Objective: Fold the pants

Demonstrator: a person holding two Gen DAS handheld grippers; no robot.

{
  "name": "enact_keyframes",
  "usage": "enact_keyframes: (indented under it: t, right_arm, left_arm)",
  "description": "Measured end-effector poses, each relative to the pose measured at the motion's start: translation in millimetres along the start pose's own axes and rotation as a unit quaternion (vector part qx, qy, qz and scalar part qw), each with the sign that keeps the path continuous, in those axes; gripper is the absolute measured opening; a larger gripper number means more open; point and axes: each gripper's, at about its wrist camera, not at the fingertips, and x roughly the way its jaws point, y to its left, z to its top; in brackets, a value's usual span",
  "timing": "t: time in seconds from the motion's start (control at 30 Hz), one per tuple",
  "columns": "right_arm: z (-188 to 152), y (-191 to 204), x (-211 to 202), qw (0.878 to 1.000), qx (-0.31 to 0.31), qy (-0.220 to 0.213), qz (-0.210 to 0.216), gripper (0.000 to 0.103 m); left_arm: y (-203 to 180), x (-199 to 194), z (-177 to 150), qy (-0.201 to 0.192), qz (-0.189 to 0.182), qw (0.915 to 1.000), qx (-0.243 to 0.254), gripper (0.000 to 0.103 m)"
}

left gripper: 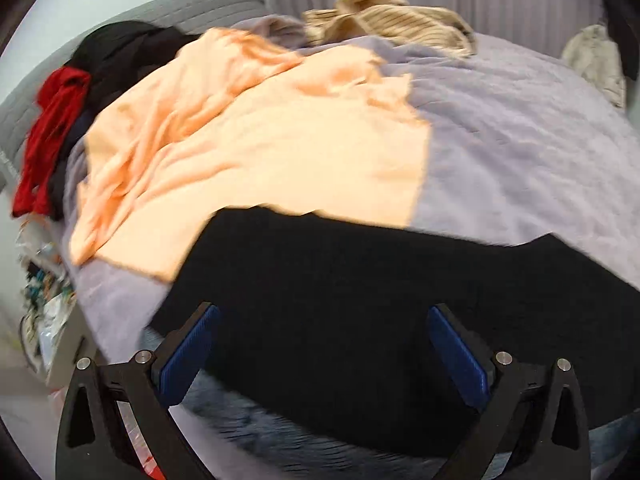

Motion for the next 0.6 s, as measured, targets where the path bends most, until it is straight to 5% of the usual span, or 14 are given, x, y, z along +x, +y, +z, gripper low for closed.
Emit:
enact_keyframes:
  t: [0.07, 0.17, 0.3, 0.43, 0.53, 0.6]
  right_arm:
    - [20, 21, 13, 1.0, -0.004, 0.001, 0.013, 0.102]
    - [50, 61, 44, 0.999, -0.02, 0.022, 0.034, 0.102]
    - [61, 109, 84, 0.994, -0.078, 0.059, 0.044, 0.102]
    - [54, 84, 103, 0.995, -0.032, 0.092, 0.029, 0.102]
    - [53, 67, 82, 0.998, -0.009, 0.068, -0.013, 0.102]
    - [53, 79, 67, 0.999, -0.022, 0.043, 0.011, 0.102]
  left_arm:
    - [-40, 4, 17, -0.016, -0.016, 0.9991, 0.035, 0.103]
    - [-73, 40, 32, 0.013, 0.051, 0.9959, 0.074, 0.103]
    - [-39, 80, 19, 0.057, 0.073, 0.9951, 0.036, 0.103]
    - [1, 64, 15, 0.05, 0.099, 0.9938, 0.009, 0.103]
    - [20, 44, 13, 0.036, 0.083, 0.9957, -0.021, 0.103]
    - [5, 34, 10, 0.035, 0.051, 0.9979, -0.02, 0.103]
